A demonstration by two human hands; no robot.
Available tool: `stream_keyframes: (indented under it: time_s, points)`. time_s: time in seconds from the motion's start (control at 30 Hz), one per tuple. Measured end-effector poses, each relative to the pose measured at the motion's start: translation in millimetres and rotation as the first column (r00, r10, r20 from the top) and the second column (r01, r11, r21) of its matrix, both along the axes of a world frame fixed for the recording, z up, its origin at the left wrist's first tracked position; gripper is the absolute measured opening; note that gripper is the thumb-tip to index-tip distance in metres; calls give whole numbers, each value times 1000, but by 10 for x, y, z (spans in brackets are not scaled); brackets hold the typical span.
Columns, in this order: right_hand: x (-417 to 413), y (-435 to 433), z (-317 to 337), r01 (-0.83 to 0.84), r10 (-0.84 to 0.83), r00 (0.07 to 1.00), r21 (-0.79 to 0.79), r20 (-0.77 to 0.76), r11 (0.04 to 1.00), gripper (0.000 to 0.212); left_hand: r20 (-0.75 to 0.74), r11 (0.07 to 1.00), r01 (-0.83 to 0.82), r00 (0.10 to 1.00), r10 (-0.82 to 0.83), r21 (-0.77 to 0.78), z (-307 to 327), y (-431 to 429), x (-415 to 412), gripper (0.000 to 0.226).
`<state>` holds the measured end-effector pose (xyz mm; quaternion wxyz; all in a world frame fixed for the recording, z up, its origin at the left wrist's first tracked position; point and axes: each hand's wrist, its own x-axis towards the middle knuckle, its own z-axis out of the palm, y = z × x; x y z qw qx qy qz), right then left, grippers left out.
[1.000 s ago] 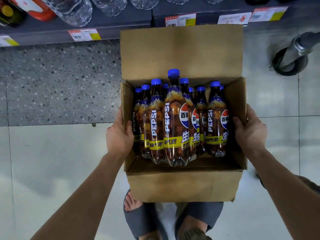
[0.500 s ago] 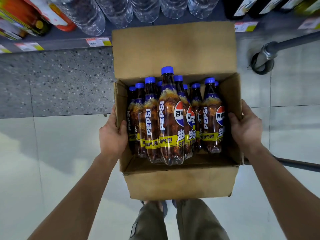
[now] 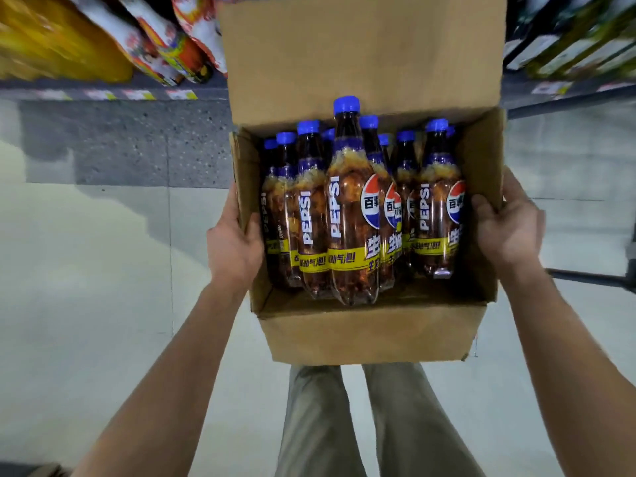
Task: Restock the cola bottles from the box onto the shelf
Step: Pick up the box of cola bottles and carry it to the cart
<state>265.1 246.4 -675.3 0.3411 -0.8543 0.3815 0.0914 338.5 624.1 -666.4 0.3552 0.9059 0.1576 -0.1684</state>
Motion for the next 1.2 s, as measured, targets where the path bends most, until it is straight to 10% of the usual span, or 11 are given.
stream_keyframes:
  time_s: [0.4,1.2]
  points:
    - [-734,295,1474,-76,83,994,-102,65,992,51,98,999,-35,995,34,1,1394,299,-925,63]
    - [-4068,351,2442,191,-189,980,-24,68,981,55,52,978,202,978,-204,44,2545,94,-3402,56]
